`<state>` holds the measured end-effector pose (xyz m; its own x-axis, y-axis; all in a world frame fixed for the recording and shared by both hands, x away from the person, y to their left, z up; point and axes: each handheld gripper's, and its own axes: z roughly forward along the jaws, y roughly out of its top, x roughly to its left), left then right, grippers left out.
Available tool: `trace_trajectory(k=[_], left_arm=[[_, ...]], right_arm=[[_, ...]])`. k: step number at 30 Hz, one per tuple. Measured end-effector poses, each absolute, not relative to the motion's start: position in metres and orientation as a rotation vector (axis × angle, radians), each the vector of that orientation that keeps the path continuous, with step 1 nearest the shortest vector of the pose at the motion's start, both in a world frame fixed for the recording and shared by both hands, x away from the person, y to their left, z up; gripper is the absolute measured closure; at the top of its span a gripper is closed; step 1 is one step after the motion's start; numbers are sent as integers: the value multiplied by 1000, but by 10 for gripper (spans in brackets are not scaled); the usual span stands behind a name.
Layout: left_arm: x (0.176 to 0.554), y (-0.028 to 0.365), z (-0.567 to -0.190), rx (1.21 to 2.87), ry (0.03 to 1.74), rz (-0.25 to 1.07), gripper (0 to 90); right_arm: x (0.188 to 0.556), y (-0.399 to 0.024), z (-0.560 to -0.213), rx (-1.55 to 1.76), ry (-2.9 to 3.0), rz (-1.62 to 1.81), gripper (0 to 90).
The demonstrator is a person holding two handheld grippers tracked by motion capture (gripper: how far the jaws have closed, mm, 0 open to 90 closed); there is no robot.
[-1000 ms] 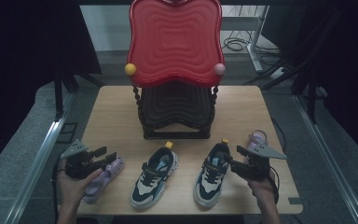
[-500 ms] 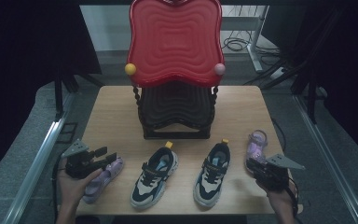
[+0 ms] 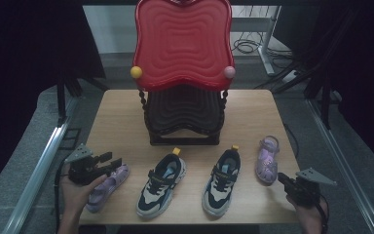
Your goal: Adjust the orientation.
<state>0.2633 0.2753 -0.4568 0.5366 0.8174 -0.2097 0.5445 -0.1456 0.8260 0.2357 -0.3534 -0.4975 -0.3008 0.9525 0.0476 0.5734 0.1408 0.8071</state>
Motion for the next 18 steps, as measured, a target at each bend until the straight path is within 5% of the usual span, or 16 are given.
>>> trace_trajectory(k=[18], left_arm=[[253,279,-457,1834,1141,389,463]], right_arm=[[254,-359,-520,1480,2045,885,887]])
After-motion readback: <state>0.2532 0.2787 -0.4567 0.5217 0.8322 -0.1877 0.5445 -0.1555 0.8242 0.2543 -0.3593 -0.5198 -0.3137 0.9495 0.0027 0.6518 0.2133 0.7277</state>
